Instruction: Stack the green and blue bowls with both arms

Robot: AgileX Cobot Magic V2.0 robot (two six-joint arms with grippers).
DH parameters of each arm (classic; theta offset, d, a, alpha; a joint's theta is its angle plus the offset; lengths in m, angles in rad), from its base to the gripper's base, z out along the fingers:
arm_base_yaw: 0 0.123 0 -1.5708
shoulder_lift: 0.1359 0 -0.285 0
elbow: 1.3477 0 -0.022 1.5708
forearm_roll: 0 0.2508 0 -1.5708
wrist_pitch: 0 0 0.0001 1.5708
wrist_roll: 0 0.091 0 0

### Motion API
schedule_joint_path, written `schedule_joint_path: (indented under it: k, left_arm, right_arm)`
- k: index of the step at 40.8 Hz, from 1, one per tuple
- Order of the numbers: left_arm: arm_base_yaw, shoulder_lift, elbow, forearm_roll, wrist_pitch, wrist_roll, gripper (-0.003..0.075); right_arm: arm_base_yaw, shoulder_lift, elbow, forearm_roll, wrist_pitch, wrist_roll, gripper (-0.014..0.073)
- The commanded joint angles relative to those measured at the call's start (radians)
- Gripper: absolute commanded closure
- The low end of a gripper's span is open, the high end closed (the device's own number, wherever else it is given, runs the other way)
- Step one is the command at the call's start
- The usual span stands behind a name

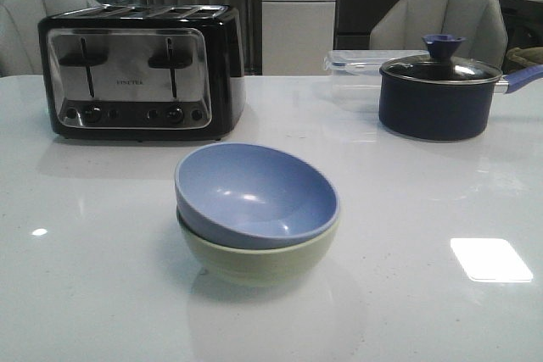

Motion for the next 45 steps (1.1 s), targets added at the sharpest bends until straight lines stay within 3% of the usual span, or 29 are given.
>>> schedule_joint_path:
  k: [1,8,15,45]
  left_arm:
    - [0.000,-0.020,0.005,-0.004,-0.091,-0.010,0.0627]
    - [0.000,-0.020,0.005,-0.004,-0.091,-0.010,0.0627]
    - [0.000,-0.020,0.005,-0.004,-0.091,-0.010,0.0627]
    - [0.000,-0.020,0.005,-0.004,-0.091,-0.010,0.0627]
  right_arm:
    - [-0.005,-0.018,-0.005,-0.002,-0.103,-0.008,0.0537]
    - [-0.005,-0.018,-0.004,0.001,-0.107,0.000,0.0537]
    - [-0.004,-0.018,-0.004,-0.076,-0.151,0.132,0.0537]
    - [-0.004,-0.018,-0.004,-0.078,-0.148,0.133,0.0537]
